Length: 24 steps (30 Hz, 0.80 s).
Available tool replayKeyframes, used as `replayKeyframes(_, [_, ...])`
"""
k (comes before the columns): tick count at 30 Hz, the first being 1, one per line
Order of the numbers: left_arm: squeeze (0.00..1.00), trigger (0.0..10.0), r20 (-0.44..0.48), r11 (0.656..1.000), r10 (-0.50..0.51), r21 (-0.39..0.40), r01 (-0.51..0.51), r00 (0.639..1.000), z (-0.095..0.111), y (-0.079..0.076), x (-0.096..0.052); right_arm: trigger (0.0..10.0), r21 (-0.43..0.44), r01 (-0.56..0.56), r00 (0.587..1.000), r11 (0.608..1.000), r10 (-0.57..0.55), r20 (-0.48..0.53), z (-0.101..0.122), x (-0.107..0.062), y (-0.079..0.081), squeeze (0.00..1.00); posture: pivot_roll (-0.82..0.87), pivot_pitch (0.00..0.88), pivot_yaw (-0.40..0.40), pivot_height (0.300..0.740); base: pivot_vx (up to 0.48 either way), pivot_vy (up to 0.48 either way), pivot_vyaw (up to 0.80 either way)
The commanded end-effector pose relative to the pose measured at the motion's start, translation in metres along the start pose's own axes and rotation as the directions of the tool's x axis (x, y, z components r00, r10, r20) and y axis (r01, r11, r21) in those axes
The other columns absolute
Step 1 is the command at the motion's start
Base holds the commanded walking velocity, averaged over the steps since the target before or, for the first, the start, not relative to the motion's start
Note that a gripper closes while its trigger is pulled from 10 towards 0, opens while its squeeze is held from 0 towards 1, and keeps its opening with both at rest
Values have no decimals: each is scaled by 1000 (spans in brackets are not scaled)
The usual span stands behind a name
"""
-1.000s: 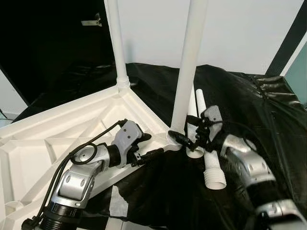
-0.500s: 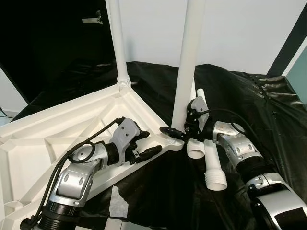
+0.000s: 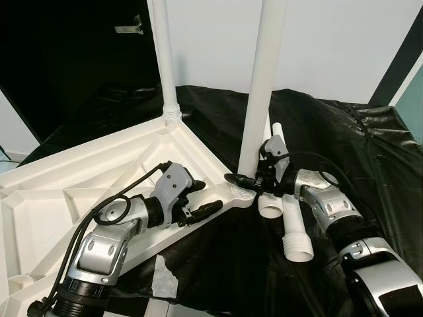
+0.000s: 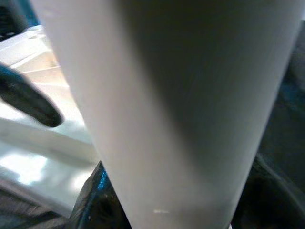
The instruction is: Building children table
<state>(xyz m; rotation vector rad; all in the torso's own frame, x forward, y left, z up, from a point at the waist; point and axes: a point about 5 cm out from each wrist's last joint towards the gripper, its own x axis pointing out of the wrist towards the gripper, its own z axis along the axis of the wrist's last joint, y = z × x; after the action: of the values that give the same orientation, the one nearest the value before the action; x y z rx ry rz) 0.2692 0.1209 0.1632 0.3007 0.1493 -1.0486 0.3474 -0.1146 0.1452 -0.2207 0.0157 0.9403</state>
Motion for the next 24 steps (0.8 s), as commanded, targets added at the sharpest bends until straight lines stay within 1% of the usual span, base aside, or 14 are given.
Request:
replayKeyframes(1, [0,10000,-5,998,58,16,-58,998,0,2,1,10000,21,98,992,995,-96,-78,-16,-6,-2,0,48,0,-38,740,0,0,0])
replayKeyframes(2, [0,10000,-4,998,55,15,-55,998,0,1,2,10000,35,164,983,986,-161,-85,-19,-4,1,0,45,0,-37,740,0,0,0])
replayKeyframes(3, [0,10000,-4,998,55,15,-55,998,0,1,2,10000,35,164,983,986,-161,-85,-19,-4,1,0,45,0,-37,740,0,0,0])
replayKeyframes(5, [0,10000,-6,999,48,10,-48,999,-2,-1,4,10000,66,253,964,965,-246,-98,-23,-1,6,0,43,0,-38,740,0,0,0])
replayKeyframes(6, [0,10000,-6,999,48,10,-48,999,-2,-1,4,10000,66,253,964,965,-246,-98,-23,-1,6,0,43,0,-38,740,0,0,0])
replayKeyframes(9, [0,10000,-8,999,32,4,-32,999,-3,-5,5,10000,97,388,920,917,-378,-107,-27,6,23,0,42,0,-38,740,0,0,0])
replayKeyframes(10, [0,10000,-8,999,32,4,-32,999,-3,-5,5,10000,97,388,920,917,-378,-107,-27,6,23,0,42,0,-38,740,0,0,0])
replayKeyframes(14, [0,10000,-7,1000,29,3,-29,1000,-3,-6,6,10000,112,458,887,882,-445,-125,-28,10,34,0,44,0,-43,740,0,0,0])
replayKeyframes(15, [0,10000,-7,1000,24,0,-24,1000,-3,-7,6,10000,138,593,804,793,-574,-158,-29,12,44,0,46,0,-46,740,0,0,0])
replayKeyframes(17, [0,10000,-7,1000,24,0,-24,1000,-3,-7,6,10000,138,593,804,793,-574,-158,-29,12,44,0,46,0,-46,740,0,0,0])
replayKeyframes(18, [0,10000,-8,1000,21,-3,-21,1000,-3,-8,6,10000,194,649,760,735,-623,-182,-29,15,57,0,45,0,-44,740,0,0,0])
replayKeyframes(20, [0,10000,-9,1000,17,-6,-17,1000,-3,-9,6,10000,209,623,782,754,-602,-160,-24,21,68,0,39,0,-39,740,0,0,0])
replayKeyframes(23, [0,10000,-9,1000,14,-7,-14,1000,-3,-10,7,10000,206,619,785,758,-603,-144,-22,21,69,0,37,0,-39,740,0,0,0])
replayKeyframes(24, [0,10000,-10,1000,6,-5,-6,1000,-3,-10,7,10000,209,648,761,732,-631,-151,-22,16,66,0,42,0,-39,740,0,0,0])
